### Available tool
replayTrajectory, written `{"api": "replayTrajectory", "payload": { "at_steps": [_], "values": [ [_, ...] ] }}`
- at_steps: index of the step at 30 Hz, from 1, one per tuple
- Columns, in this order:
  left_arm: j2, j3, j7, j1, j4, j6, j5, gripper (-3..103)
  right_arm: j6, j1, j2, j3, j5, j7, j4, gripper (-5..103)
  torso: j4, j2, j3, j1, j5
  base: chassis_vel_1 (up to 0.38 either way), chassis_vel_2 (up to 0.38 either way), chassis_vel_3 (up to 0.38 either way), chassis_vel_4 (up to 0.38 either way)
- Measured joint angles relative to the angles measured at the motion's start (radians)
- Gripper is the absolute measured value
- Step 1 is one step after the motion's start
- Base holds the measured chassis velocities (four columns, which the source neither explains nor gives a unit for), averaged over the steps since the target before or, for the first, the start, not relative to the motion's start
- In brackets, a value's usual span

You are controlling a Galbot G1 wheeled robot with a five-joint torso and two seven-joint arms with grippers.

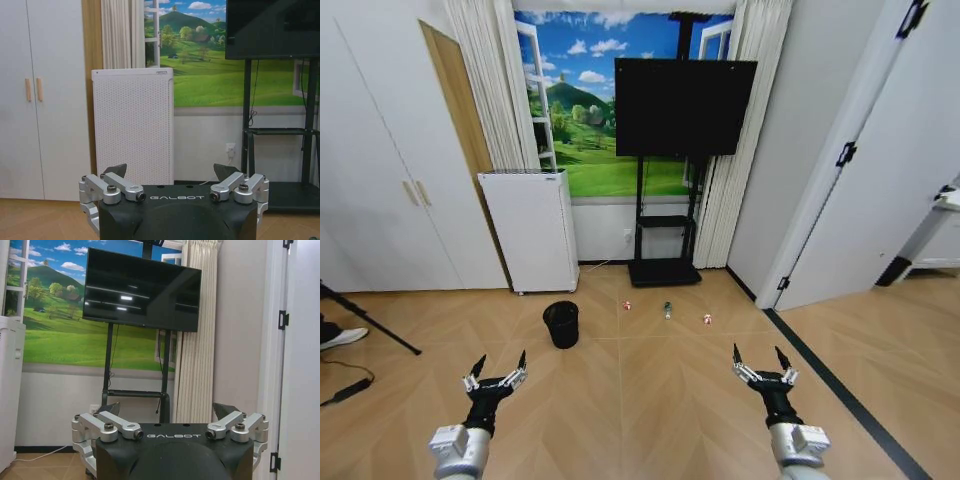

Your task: Pick up the trash bin and place the garbage on the floor into it.

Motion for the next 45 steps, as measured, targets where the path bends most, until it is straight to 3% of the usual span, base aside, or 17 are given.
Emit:
{"api": "replayTrajectory", "payload": {
  "at_steps": [12, 16, 17, 18, 19, 22, 25, 28, 29, 31, 33, 34, 35, 38, 41, 43, 45],
  "values": [
    [-0.002, -0.004, 0.0, 0.005, -0.003, 0.0, 0.0, 98, 0.005, 0.003, 0.002, -0.003, -0.002, -0.002, -0.004, 100, 0.0, 0.0, 0.0, 0.0, -0.0006, -0.347, 0.359, 0.355, -0.349],
    [-0.002, -0.005, -0.001, 0.005, -0.003, 0.0, 0.0, 98, 0.005, 0.004, 0.002, -0.003, -0.002, -0.003, -0.005, 100, 0.0004, 0.0, 0.0, 0.001, 0.0009, -0.379, 0.35, 0.331, -0.362],
    [-0.002, -0.005, -0.001, 0.006, -0.003, 0.0, 0.0, 98, 0.006, 0.004, 0.002, -0.003, -0.002, -0.003, -0.006, 100, 0.0, 0.0, 0.0, 0.0, -0.0008, -0.335, 0.369, 0.331, -0.359],
    [-0.008, -0.004, -0.001, 0.01, -0.005, 0.0, 0.001, 98, 0.007, 0.004, 0.003, -0.003, -0.003, -0.005, -0.007, 100, 0.0007, 0.0, 0.0, 0.001, 0.0018, -0.392, 0.346, 0.371, -0.343],
    [-0.012, -0.001, -0.001, 0.013, -0.005, 0.0, 0.005, 98, 0.008, 0.003, 0.003, -0.003, -0.003, -0.005, -0.007, 100, -0.0004, 0.0, 0.0, 0.0, -0.0015, -0.392, 0.315, 0.36, -0.343],
    [-0.012, -0.002, -0.002, 0.016, -0.006, -0.001, 0.008, 98, 0.009, 0.003, 0.003, -0.003, -0.003, -0.005, -0.009, 100, 0.0004, 0.0, 0.0, 0.0, 0.0012, -0.348, 0.337, 0.341, -0.354],
    [-0.012, -0.002, -0.001, 0.015, -0.006, -0.001, 0.007, 98, 0.01, 0.003, 0.003, -0.003, -0.005, -0.005, -0.009, 100, -0.0003, 0.0, 0.0, 0.0, -0.0014, -0.37, 0.346, 0.359, -0.352],
    [-0.012, -0.003, -0.001, 0.015, -0.006, -0.002, 0.008, 98, 0.01, 0.003, 0.003, -0.003, -0.005, -0.005, -0.011, 100, 0.0003, 0.0, 0.0, 0.0, 0.0017, -0.33, 0.363, 0.353, -0.346],
    [-0.012, -0.003, -0.001, 0.015, -0.006, -0.002, 0.008, 98, 0.01, 0.003, 0.002, -0.003, -0.006, -0.005, -0.011, 100, -0.0002, 0.0, 0.0, 0.0, -0.001, -0.353, 0.364, 0.364, -0.346],
    [-0.012, -0.003, -0.001, 0.015, -0.006, -0.002, 0.008, 98, 0.011, 0.003, 0.002, -0.003, -0.007, -0.005, -0.011, 100, -0.0001, 0.0, 0.0, 0.0, -0.0016, -0.353, 0.338, 0.364, -0.346],
    [-0.013, -0.003, -0.001, 0.015, -0.005, -0.002, 0.008, 98, 0.011, 0.003, 0.002, -0.003, -0.016, -0.004, -0.016, 100, 0.0003, 0.0, 0.0, 0.0, 0.001, -0.344, 0.355, 0.35, -0.354],
    [-0.013, -0.003, -0.001, 0.015, -0.005, -0.002, 0.008, 98, 0.011, 0.003, 0.002, -0.003, -0.016, -0.004, -0.016, 100, 0.0003, 0.0, 0.0, 0.0, 0.001, -0.335, 0.355, 0.339, -0.36],
    [-0.013, -0.003, -0.001, 0.015, -0.005, -0.002, 0.008, 98, 0.012, 0.003, 0.002, -0.003, -0.023, 0.001, -0.019, 100, -0.0001, 0.0, 0.0, 0.0, -0.0014, -0.37, 0.356, 0.385, -0.352],
    [-0.013, -0.002, -0.001, 0.015, -0.005, -0.002, 0.008, 98, 0.026, 0.005, 0.002, -0.004, -0.03, 0.004, -0.028, 100, 0.0, 0.0, 0.0, 0.0, 0.0012, -0.334, 0.346, 0.365, -0.356],
    [-0.012, -0.003, -0.001, 0.014, -0.004, -0.002, 0.009, 98, 0.044, 0.006, 0.001, -0.004, -0.039, 0.003, -0.033, 100, -0.0003, 0.0, 0.0, 0.0, -0.0011, -0.343, 0.328, 0.312, -0.337],
    [-0.013, -0.003, -0.001, 0.014, -0.005, -0.002, 0.009, 98, 0.044, 0.006, -0.001, -0.005, -0.039, 0.003, -0.034, 100, 0.0001, 0.0, 0.0, 0.001, 0.001, -0.284, 0.307, 0.263, -0.254],
    [-0.013, -0.003, -0.001, 0.015, -0.005, -0.003, 0.009, 98, 0.045, 0.007, -0.002, -0.005, -0.039, 0.003, -0.034, 100, 0.0006, 0.0, 0.0, 0.001, 0.0007, -0.181, 0.225, 0.21, -0.198]
  ]
}}
